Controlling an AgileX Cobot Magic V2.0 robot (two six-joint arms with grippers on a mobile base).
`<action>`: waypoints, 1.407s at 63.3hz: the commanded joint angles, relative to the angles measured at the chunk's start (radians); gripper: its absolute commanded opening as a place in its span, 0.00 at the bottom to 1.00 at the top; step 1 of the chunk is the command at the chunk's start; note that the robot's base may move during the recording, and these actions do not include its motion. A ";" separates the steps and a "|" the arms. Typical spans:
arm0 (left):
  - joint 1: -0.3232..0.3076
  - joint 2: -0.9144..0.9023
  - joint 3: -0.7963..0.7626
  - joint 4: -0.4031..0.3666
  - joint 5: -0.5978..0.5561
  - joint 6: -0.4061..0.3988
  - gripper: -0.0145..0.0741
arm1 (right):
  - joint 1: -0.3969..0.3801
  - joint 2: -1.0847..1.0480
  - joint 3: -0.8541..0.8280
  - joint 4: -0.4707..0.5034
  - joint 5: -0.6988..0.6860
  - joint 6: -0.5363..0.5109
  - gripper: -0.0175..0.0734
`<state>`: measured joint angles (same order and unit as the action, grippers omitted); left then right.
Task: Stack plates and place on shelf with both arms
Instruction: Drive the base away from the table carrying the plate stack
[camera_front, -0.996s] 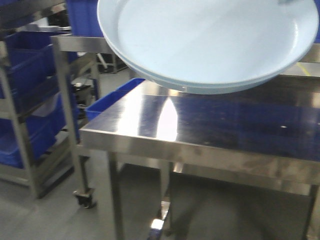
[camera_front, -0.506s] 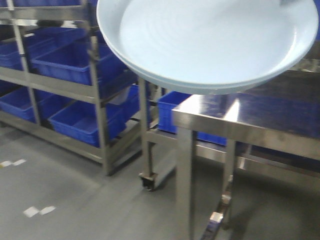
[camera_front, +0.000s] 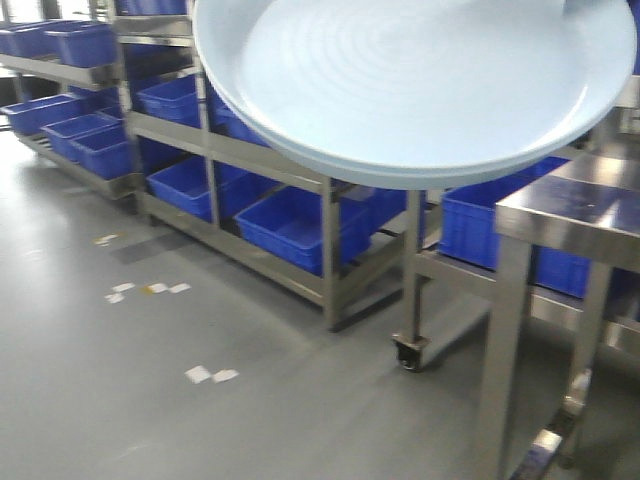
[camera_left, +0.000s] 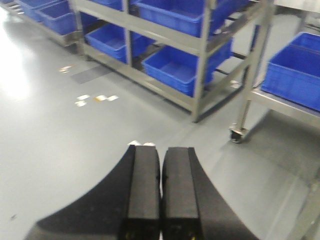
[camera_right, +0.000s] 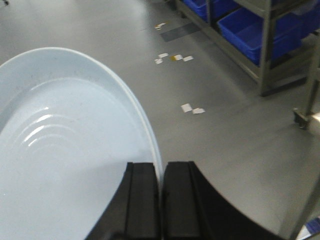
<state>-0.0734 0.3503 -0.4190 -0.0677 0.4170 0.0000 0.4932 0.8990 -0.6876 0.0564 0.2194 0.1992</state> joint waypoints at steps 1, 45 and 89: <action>-0.003 0.007 -0.029 -0.001 -0.088 0.000 0.27 | 0.001 -0.016 -0.034 0.002 -0.107 -0.003 0.25; -0.003 0.007 -0.029 -0.001 -0.088 0.000 0.27 | 0.001 -0.016 -0.034 0.002 -0.107 -0.003 0.25; -0.003 0.007 -0.029 -0.001 -0.088 0.000 0.27 | 0.001 -0.016 -0.034 0.002 -0.107 -0.003 0.25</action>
<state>-0.0734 0.3503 -0.4190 -0.0672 0.4170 0.0000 0.4932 0.8990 -0.6876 0.0564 0.2194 0.1992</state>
